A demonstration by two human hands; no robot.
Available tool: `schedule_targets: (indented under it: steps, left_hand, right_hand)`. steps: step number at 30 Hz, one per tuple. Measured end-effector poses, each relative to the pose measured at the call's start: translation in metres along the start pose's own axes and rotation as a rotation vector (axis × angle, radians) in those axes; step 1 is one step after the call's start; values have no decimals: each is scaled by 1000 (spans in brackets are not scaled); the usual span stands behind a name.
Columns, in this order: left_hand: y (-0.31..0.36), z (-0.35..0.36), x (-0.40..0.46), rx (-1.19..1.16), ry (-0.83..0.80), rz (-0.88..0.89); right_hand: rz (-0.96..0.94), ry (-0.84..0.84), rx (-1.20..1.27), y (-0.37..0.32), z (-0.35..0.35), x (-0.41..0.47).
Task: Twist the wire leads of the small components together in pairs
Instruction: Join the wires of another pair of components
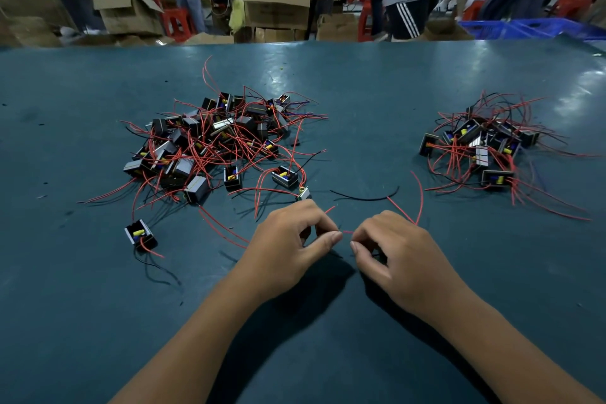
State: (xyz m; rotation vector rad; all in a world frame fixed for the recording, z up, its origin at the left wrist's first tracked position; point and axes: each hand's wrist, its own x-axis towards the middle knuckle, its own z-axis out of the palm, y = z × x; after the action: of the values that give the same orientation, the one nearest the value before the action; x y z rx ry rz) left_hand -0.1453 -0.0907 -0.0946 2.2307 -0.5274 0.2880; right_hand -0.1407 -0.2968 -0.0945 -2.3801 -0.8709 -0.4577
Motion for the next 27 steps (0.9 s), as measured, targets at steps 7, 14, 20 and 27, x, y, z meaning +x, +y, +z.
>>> schedule_targets:
  steps: [7, 14, 20, 27]
  left_hand:
    - [-2, -3, 0, 12, -10, -9]
    - [-6, -12, -1, 172, -202, 55]
    - [-7, -9, 2, 171, -117, 88]
    - [0, 3, 3, 153, 55, 81]
  right_hand:
    - [50, 34, 23, -1, 2, -3]
    - [222, 94, 216, 4, 8, -3]
    - [378, 116, 417, 4, 11, -1]
    - [410, 116, 532, -2, 11, -2]
